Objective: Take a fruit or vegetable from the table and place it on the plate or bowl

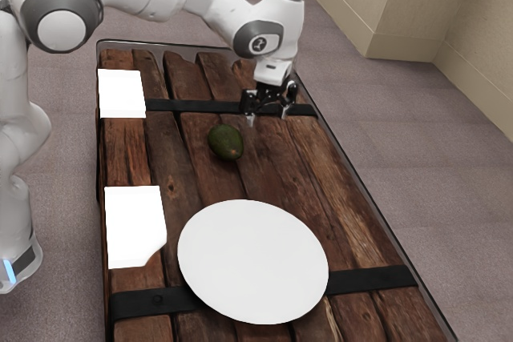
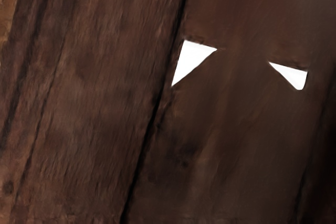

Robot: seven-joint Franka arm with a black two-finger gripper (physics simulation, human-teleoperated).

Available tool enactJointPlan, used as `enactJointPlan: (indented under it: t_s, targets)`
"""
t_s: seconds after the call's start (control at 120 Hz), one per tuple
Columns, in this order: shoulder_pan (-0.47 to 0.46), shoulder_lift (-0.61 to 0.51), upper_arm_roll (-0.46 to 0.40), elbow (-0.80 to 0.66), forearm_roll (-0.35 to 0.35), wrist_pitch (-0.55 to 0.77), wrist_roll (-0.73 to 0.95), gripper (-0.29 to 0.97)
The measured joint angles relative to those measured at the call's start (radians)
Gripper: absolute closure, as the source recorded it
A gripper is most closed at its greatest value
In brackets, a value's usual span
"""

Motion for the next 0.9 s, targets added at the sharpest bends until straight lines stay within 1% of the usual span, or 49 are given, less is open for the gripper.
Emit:
enactJointPlan:
  t_s: [0.058,0.117,0.275,0.325,0.383,0.517,0.667,0.9]
  targets:
    - [0.027,0.012,-0.003,0.002,-0.015,0.000,0.013,0.00]
    - [0.024,-0.003,-0.004,-0.007,-0.026,0.000,0.026,0.00]
    - [-0.037,-0.187,0.003,-0.090,-0.032,-0.030,0.054,0.00]
    - [-0.029,-0.234,0.006,-0.112,-0.024,-0.047,0.062,0.00]
    - [-0.017,-0.255,0.007,-0.122,-0.016,-0.069,0.069,0.00]
    - [-0.018,-0.260,0.003,-0.111,-0.003,-0.104,0.084,0.00]
    - [-0.004,-0.183,0.011,-0.110,-0.003,-0.127,0.086,0.00]
    - [0.004,-0.133,0.004,-0.117,-0.006,-0.143,0.084,0.00]
